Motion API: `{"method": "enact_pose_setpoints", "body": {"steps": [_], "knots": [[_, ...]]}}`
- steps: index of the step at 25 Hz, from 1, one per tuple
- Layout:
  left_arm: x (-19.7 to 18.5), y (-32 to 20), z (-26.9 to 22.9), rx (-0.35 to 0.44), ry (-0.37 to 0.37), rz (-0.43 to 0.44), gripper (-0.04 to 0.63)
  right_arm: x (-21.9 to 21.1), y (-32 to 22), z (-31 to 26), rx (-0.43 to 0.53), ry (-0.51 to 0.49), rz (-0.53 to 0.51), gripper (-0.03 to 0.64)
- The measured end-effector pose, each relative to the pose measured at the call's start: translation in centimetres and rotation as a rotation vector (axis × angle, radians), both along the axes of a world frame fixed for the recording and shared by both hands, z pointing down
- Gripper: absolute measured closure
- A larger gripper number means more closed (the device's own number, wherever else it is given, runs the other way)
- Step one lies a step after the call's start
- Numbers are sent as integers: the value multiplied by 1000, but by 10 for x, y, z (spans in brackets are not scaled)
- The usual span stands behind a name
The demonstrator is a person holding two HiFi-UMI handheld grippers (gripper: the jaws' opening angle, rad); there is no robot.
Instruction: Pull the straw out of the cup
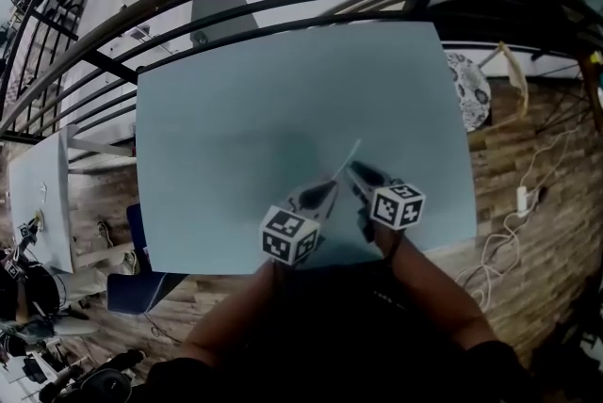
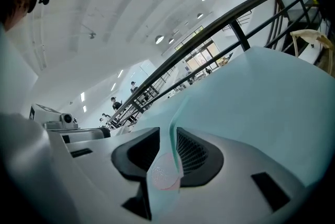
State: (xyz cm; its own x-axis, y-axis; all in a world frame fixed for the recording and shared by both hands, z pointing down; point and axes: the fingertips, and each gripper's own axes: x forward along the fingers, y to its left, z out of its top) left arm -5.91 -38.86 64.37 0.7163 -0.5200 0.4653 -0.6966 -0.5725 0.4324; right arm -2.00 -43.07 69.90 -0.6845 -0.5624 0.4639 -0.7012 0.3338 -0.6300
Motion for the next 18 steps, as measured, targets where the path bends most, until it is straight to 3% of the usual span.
{"method": "enact_pose_setpoints", "body": {"steps": [15,18], "knots": [[-1,2,3,-21,-18,-21,584,-7,-10,15,-31,-6,-19,523],[-6,3,3,-21,-21,-30,584,-8,-10,17,-27,4,-23,572]]}}
